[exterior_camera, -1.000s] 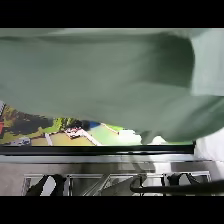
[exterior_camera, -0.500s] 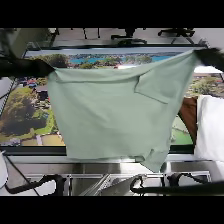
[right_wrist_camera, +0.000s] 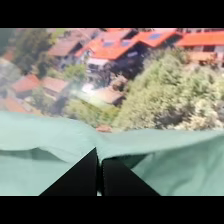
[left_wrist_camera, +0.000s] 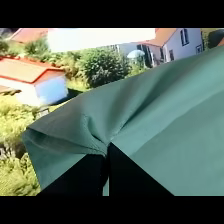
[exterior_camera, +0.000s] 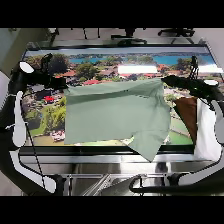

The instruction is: Fold the shirts.

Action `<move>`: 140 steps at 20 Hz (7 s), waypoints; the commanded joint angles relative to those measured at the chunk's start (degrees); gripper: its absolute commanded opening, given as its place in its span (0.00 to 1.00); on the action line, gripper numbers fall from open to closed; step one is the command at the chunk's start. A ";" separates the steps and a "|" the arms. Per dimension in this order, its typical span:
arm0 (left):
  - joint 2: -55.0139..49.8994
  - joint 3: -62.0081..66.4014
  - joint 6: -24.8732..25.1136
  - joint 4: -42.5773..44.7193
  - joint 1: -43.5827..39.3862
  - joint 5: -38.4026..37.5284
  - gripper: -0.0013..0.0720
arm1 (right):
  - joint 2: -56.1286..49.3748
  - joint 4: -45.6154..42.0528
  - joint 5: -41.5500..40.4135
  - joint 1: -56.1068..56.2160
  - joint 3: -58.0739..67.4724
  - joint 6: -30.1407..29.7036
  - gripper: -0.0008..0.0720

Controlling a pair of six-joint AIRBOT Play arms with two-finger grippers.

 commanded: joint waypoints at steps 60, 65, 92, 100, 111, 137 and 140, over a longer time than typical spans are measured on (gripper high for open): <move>35.28 -62.34 -2.27 6.03 12.22 -1.20 0.04 | 42.66 -49.79 20.26 -3.02 -49.55 48.74 0.04; 35.47 -63.17 -3.50 6.47 16.94 -3.56 0.04 | 50.36 -42.71 20.90 -3.02 -47.52 44.15 0.04; 3.08 -7.50 -7.78 0.11 6.29 -10.67 0.91 | 5.51 -27.10 12.22 -5.46 -8.31 21.09 0.90; 8.44 -7.41 -8.59 -0.11 4.24 -11.69 0.91 | -2.71 -20.98 15.98 0.81 -8.41 17.99 0.88; 4.74 -18.29 -8.66 -1.49 -28.83 14.16 0.04 | 10.34 -15.06 24.09 1.66 -1.51 19.06 0.04; 22.80 7.58 -14.34 -1.53 -15.26 -9.68 0.04 | 16.11 -10.58 3.69 34.91 2.45 28.06 0.04; 25.11 7.58 -12.79 -1.51 -12.90 -9.07 0.04 | 3.87 -10.49 -19.67 52.89 2.45 21.03 0.40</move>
